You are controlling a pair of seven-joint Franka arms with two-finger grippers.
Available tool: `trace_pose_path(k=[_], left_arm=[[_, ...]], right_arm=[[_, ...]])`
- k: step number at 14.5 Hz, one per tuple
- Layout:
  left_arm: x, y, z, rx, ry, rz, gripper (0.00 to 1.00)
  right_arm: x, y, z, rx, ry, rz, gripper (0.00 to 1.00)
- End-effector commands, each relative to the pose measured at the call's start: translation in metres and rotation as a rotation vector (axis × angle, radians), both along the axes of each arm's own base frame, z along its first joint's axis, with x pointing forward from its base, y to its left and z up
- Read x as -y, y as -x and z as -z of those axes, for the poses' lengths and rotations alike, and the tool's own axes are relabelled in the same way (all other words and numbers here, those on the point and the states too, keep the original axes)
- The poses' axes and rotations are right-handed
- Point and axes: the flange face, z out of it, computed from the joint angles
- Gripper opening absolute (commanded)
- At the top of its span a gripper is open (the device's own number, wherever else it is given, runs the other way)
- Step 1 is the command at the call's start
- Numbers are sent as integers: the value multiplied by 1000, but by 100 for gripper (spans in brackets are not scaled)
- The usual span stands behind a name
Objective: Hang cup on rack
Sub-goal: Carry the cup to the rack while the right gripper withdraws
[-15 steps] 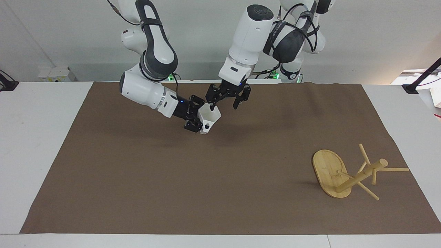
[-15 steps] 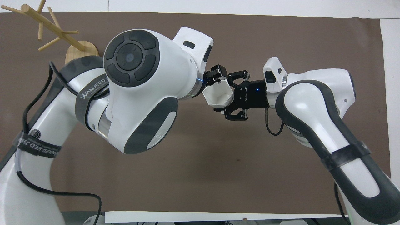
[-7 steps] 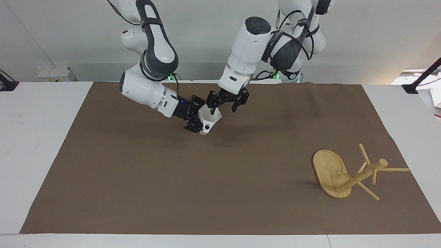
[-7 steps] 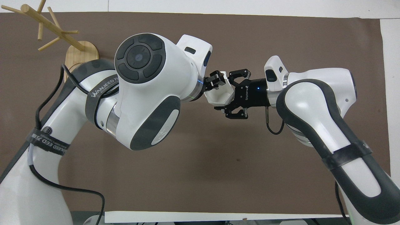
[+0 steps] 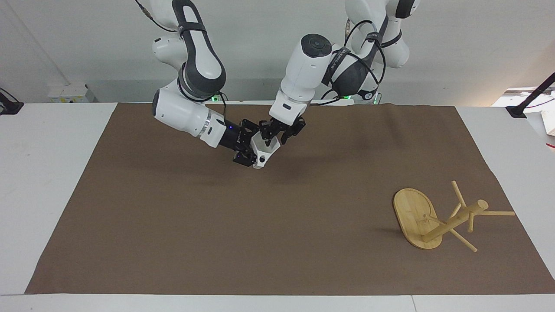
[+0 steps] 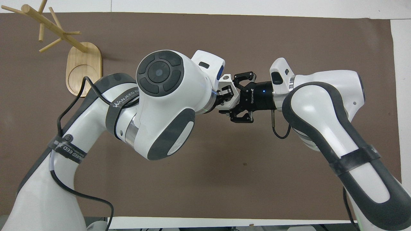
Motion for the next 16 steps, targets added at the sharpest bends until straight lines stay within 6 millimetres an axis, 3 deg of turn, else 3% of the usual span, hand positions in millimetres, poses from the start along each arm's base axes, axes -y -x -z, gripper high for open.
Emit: trace_pose_path(k=[1, 2, 4, 5, 6, 7, 10, 13, 14, 16], left_arm=[[0, 3, -1, 6, 26, -38, 0], [0, 3, -1, 4, 25, -38, 0], [-2, 1, -1, 9, 24, -39, 0], [-5, -2, -1, 17, 18, -41, 0], [-7, -5, 0, 23, 12, -37, 0], [-10, -8, 0, 51, -11, -22, 0], [-19, -19, -2, 181, -120, 21, 0], [-40, -37, -1, 189, -140, -37, 0], [-55, -48, 4, 179, -148, -78, 0], [-103, -84, 3, 195, -135, -173, 0]], right_arm=[[-2, -2, -2, -24, -23, 14, 22], [-2, -2, -3, -23, -23, 16, 22], [-3, -2, -2, -22, -20, 18, 33], [-3, -2, -2, -24, -21, 15, 54], [-3, -1, 0, -26, -20, 13, 92], [-2, -1, -1, -25, -22, 12, 100], [0, -2, -1, -25, -23, 13, 100], [7, -2, -10, -19, -33, 13, 100], [24, -5, -13, -33, -42, 8, 100], [67, -8, -12, -73, -52, -9, 100]])
